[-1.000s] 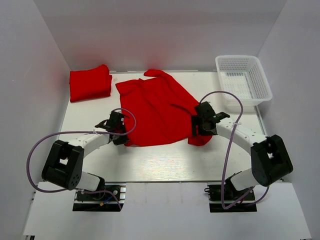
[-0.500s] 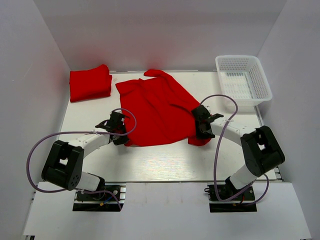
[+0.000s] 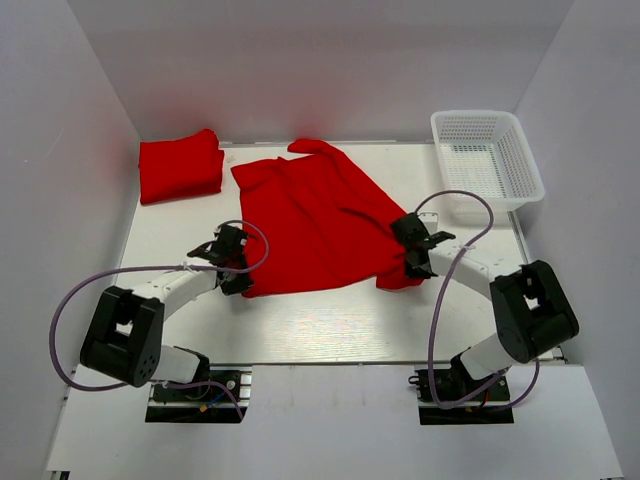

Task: Fold and stack the t-shirts
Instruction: Flatten out the tshirt

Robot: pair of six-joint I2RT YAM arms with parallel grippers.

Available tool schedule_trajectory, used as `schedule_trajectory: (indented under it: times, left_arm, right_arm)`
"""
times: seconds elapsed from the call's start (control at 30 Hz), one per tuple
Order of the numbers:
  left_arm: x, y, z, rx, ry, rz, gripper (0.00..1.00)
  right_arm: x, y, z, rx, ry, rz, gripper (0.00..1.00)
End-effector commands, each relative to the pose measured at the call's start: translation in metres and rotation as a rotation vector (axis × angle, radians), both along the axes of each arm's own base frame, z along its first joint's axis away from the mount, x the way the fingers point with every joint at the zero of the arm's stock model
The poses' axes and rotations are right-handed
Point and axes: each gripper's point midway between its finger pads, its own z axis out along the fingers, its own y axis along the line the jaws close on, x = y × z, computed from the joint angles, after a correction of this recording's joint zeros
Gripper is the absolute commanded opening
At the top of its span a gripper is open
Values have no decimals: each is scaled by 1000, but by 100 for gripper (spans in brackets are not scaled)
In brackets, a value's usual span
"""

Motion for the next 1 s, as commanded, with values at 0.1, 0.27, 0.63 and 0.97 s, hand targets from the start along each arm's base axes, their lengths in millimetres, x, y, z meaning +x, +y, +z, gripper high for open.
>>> schedule_trajectory:
  times: [0.1, 0.27, 0.63, 0.97]
  left_arm:
    - [18, -5, 64, -27, -120, -26, 0]
    - [61, -19, 172, -107, -431, -59, 0]
    - [85, 22, 435, -24, -1082, 48, 0]
    - [30, 51, 592, 48, -1435, 35, 0]
  right_arm:
    - [26, 11, 65, 173, -288, -19, 0]
    - [48, 15, 180, 299, -665, 34, 0]
    - [26, -49, 419, 256, -1314, -116, 0]
    - [-48, -90, 572, 164, -1644, -72, 0]
